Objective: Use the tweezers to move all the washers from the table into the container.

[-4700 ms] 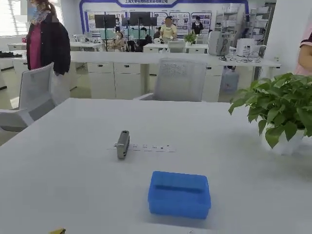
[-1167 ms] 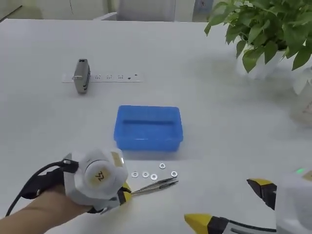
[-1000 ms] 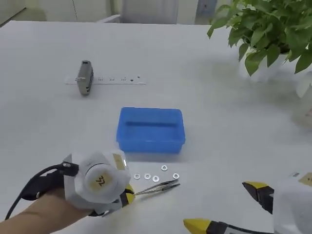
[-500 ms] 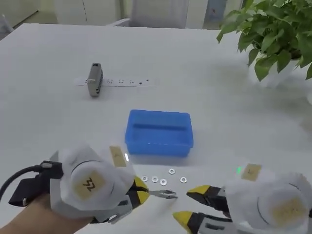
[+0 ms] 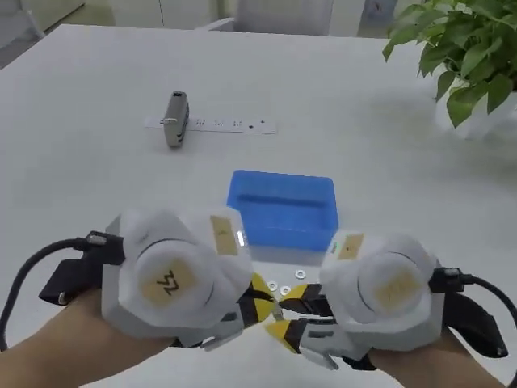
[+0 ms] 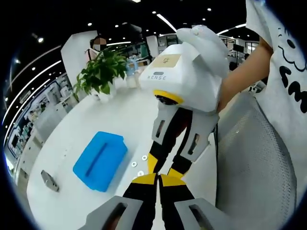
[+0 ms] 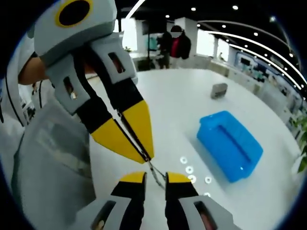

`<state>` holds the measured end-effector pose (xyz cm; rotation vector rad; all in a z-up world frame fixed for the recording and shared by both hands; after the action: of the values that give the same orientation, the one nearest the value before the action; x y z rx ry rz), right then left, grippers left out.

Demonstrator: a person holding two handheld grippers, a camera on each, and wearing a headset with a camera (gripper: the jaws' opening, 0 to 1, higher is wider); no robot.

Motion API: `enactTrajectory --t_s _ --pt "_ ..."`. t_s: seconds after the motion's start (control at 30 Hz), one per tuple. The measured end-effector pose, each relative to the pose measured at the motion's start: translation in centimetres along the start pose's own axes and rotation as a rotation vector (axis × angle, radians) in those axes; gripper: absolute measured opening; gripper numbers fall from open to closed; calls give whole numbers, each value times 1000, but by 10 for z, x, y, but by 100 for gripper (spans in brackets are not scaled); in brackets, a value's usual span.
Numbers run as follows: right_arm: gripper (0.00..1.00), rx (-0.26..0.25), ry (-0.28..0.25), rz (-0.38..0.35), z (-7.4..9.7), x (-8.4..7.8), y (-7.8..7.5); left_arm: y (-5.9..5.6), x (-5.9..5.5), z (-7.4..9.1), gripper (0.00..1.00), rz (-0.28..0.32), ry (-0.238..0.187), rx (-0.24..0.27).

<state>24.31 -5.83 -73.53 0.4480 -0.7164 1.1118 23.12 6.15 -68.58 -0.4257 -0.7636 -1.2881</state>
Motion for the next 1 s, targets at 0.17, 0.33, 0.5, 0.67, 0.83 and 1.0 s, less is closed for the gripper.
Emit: enactTrajectory --t_s 0.17,0.33,0.5,0.67,0.83,1.0 --pt "8 14 6 26 -3 1 -2 0 4 1 0 -40 3 -17" --pt "6 24 4 81 -7 4 1 2 3 1 0 -47 -1 -28" --pt "5 21 11 113 -10 4 2 0 2 0 0 -66 16 -24" --pt "4 23 -4 84 -10 3 -1 -3 -4 2 0 36 -37 53" --pt "4 16 -16 18 -8 0 -10 -14 -23 14 25 250 -88 201" --pt "4 12 -50 -90 -5 3 -23 -34 -54 36 41 434 -54 345"
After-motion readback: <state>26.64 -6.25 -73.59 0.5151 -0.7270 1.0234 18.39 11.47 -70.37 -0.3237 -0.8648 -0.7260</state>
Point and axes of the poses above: the centre of the closed fingertips' face, and the gripper's own axes: z roughly backward along the fingers, y roughly to its left, x roughly out of its top, the point moved 10 cm from there along z, roughly backward along the fingers, and after that the axes turned 3 degrees about -x, right-handed, at the moved point
